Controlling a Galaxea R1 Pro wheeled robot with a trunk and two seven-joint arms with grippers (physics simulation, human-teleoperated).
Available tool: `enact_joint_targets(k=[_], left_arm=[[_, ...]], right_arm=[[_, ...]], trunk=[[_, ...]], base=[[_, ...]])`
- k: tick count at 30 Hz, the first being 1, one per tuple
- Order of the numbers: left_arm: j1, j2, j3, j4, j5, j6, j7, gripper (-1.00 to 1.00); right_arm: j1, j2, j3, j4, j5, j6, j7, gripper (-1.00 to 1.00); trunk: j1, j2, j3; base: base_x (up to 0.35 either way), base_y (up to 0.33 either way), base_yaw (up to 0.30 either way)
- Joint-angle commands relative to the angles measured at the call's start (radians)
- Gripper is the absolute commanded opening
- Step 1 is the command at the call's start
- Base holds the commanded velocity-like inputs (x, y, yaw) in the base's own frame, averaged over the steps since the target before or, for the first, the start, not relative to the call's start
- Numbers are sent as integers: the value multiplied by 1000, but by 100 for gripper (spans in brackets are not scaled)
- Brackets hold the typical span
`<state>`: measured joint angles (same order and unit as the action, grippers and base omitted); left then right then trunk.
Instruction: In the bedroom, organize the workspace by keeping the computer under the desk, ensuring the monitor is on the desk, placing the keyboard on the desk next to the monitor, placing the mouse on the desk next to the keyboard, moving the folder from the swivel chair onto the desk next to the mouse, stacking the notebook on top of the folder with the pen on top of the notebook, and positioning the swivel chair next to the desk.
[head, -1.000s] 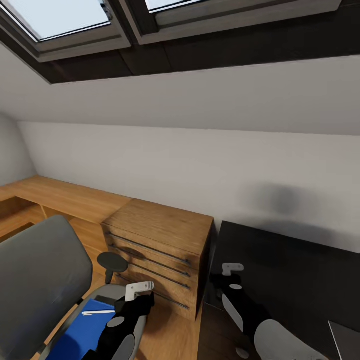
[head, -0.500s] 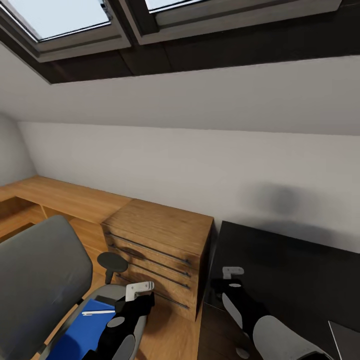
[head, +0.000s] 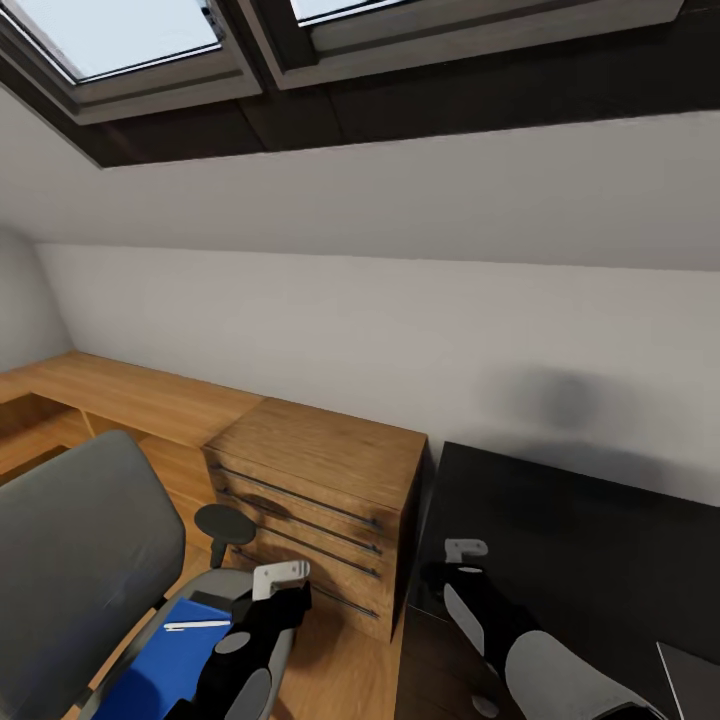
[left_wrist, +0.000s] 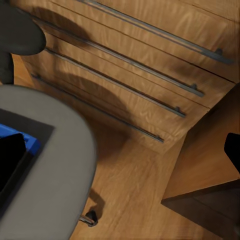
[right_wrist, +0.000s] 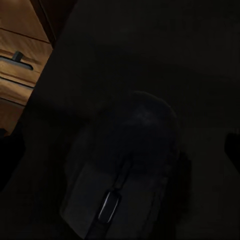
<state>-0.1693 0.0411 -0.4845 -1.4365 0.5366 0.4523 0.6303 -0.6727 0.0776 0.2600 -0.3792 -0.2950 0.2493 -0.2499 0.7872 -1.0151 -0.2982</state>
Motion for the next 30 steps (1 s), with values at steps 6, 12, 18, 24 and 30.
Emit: enact_joint_targets(k=[6, 12, 18, 24, 30], left_arm=[[-1, -1, -3, -20, 8, 2, 10, 100], [-1, -1, -3, -21, 9, 2, 11, 100], [-1, -1, -3, -21, 9, 2, 11, 100], [-1, 0, -3, -21, 9, 2, 11, 100], [-1, 0, -3, -21, 9, 2, 9, 100]], right_arm=[[-1, -1, 8, -3, -16, 9, -8, 100], [-1, -1, 8, -3, -16, 10, -8, 100], [-1, -1, 8, -3, -16, 10, -8, 100], [-1, -1, 8, -2, -18, 10, -8, 100], [-1, -1, 8, -1, -18, 10, -8, 100]], trunk=[[15, -29, -14], [38, -71, -33], [61, -113, -51], [69, -127, -58], [69, -127, -58]], base=[[0, 0, 0], [0, 0, 0], [0, 0, 0], [0, 0, 0], [0, 0, 0]])
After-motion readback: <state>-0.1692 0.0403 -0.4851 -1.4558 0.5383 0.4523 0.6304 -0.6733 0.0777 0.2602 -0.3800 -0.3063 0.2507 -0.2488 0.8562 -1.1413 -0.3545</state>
